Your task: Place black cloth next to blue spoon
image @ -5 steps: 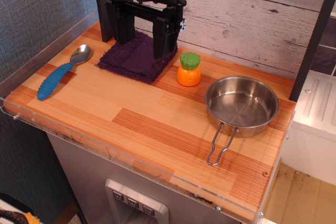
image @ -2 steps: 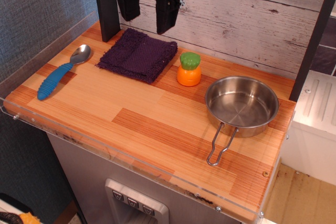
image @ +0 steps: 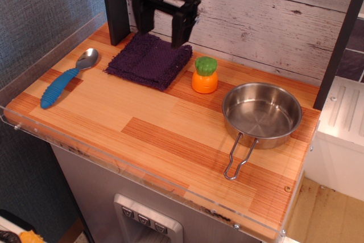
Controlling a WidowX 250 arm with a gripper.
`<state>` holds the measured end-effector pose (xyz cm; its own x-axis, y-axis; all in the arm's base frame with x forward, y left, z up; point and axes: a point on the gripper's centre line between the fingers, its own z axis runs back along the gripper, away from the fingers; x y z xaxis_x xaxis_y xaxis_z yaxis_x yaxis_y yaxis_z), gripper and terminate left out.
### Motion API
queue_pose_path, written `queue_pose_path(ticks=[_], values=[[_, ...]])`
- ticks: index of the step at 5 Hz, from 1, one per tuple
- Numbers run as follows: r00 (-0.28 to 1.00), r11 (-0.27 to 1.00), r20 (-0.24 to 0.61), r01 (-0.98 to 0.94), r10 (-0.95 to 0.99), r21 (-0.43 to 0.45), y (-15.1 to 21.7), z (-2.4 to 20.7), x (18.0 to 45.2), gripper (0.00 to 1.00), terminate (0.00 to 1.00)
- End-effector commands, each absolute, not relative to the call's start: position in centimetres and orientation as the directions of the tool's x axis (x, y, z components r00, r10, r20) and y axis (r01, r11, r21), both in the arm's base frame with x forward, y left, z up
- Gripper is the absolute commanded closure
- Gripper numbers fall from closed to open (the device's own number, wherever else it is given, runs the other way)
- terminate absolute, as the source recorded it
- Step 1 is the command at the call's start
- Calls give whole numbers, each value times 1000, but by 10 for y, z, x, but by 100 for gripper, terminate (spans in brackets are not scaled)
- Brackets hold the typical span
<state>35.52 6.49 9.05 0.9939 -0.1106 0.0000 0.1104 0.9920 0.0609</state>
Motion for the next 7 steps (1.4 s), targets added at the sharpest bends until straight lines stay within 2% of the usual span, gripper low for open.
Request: queue_pose_path(ticks=[1, 4, 5, 6, 7], values=[[995, 995, 52, 78, -81, 54, 100, 79, 377, 0, 0], [984, 986, 74, 158, -161, 42, 110, 29, 396, 0, 0], [978, 979, 50, 201, -203, 41, 104, 9, 388, 0, 0], [986, 986, 18, 167, -167, 9, 106, -1, 374, 0, 0], [993, 993, 12, 115, -115, -18, 112, 3, 364, 0, 0]])
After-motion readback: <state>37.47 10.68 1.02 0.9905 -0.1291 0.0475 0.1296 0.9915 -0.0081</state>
